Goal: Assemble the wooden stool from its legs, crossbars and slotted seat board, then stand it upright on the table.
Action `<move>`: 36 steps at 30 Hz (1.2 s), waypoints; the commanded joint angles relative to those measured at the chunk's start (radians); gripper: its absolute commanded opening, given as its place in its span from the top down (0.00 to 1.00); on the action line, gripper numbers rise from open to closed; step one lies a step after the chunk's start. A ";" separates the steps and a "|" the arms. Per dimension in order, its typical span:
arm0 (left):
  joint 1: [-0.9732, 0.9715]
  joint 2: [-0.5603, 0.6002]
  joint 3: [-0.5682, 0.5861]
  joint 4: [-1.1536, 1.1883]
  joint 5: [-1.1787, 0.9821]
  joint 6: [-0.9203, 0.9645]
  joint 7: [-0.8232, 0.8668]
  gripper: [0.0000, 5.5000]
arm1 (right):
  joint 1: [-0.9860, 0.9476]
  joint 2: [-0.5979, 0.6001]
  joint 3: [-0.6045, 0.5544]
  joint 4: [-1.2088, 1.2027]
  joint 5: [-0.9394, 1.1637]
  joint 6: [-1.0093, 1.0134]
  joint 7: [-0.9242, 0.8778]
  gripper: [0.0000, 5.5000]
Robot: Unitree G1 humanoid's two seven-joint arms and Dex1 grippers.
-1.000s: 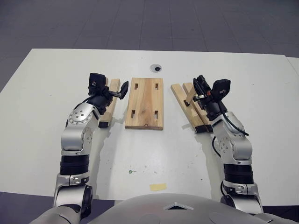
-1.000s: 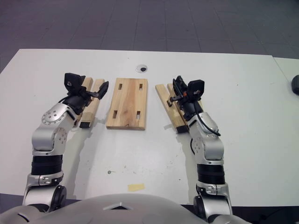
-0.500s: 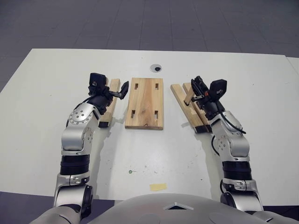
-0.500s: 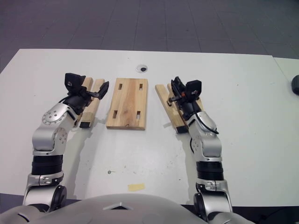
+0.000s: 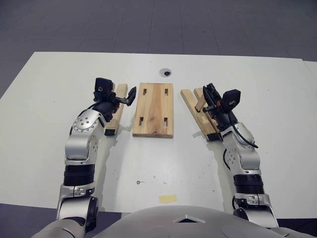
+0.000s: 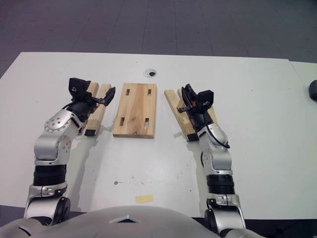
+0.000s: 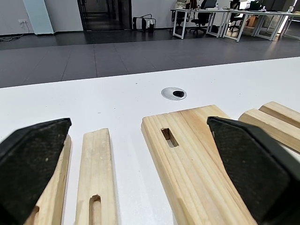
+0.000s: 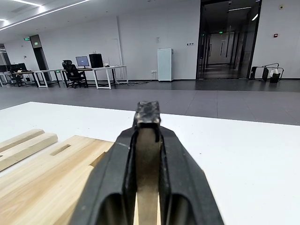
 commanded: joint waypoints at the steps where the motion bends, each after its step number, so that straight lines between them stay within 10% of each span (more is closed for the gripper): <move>1: -0.021 0.013 -0.010 0.013 0.021 -0.010 -0.008 0.02 | 0.009 -0.018 0.001 0.040 -0.022 0.080 -0.018 0.92; 8: -0.026 0.010 -0.004 0.023 0.029 -0.017 -0.013 0.02 | 0.008 -0.027 0.003 0.009 -0.023 0.098 -0.014 0.92; 36: -0.025 -0.025 -0.019 0.048 0.041 -0.042 0.003 0.02 | -0.461 -0.054 -0.029 -0.164 0.025 0.337 -0.058 0.10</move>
